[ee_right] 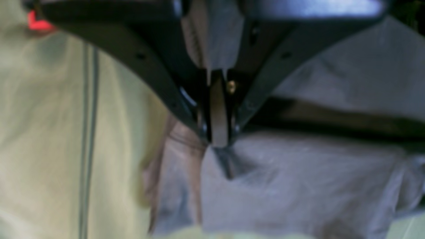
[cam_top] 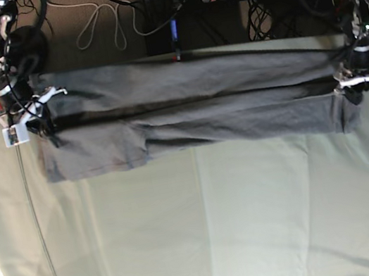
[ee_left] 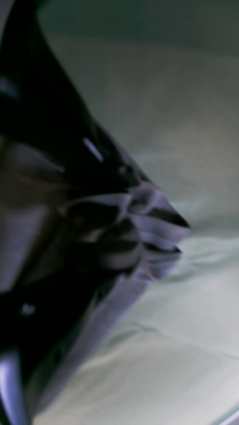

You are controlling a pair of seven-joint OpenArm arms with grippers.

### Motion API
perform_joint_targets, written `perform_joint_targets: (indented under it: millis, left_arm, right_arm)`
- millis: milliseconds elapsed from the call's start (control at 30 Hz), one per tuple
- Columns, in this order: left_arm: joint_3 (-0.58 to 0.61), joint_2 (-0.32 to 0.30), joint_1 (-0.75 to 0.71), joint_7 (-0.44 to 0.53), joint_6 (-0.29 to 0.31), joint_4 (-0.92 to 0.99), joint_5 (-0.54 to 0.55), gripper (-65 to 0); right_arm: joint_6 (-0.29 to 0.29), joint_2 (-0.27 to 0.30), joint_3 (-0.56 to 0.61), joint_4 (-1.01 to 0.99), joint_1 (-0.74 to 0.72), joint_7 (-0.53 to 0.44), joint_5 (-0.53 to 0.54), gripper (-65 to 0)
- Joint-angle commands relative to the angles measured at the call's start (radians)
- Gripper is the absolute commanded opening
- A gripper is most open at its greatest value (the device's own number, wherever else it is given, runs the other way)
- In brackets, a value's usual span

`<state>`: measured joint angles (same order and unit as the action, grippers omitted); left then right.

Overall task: Layout the t-shirt on the table in an organized manner, then fold the t-shirt properly
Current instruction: 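Fold the shirt lengthwise again with both grippers, laying the edge over, then adjust the folded strip with both grippers, tugging its ends taut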

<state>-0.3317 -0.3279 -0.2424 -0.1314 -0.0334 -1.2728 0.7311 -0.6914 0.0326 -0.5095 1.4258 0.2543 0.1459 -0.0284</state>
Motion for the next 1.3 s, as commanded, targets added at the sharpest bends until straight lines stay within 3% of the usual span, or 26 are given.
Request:
perform_joint_targets:
  millis: [0, 133, 367, 667, 800, 933, 1267]
  left_arm:
    - [-0.008, -0.014, -0.001, 0.019, -0.001, -0.020, 0.002, -33.3]
    - [-0.010, -0.014, -0.021, 0.019, -0.003, -0.046, 0.002, -28.2]
    - [-0.088, -0.012, -0.041, 0.017, -0.004, -0.149, 0.002, -28.0]
    - [-0.094, -0.015, 0.002, 0.016, -0.004, -0.152, 0.002, -27.9]
    - [-0.094, -0.012, 0.071, -0.115, -0.004, -0.146, -0.005, -27.9]
    - [-0.099, 0.022, 0.156, -0.202, -0.003, -0.121, -0.017, -27.9]
    - [-0.094, 0.065, 0.305, -0.208, 0.000, 0.089, -0.264, -27.9]
  right_arm:
    - [-0.007, 0.010, -0.004, 0.013, -0.006, -0.025, 0.014, -65.0]
    - [-0.007, 0.000, -0.002, -0.015, -0.011, -0.025, 0.012, -65.0]
    - [-0.007, 0.003, -0.001, -0.039, -0.005, -0.024, 0.009, -65.0]
    - [-0.007, 0.003, -0.002, -0.020, 0.029, -0.025, 0.009, -62.9]
    - [-0.007, 0.005, -0.002, -0.018, 0.050, -0.025, 0.009, -54.4]
    - [-0.007, 0.003, -0.002, -0.018, 0.053, -0.025, 0.009, -53.1]
    - [-0.007, 0.002, -0.008, -0.018, 0.055, -0.025, 0.009, -53.4]
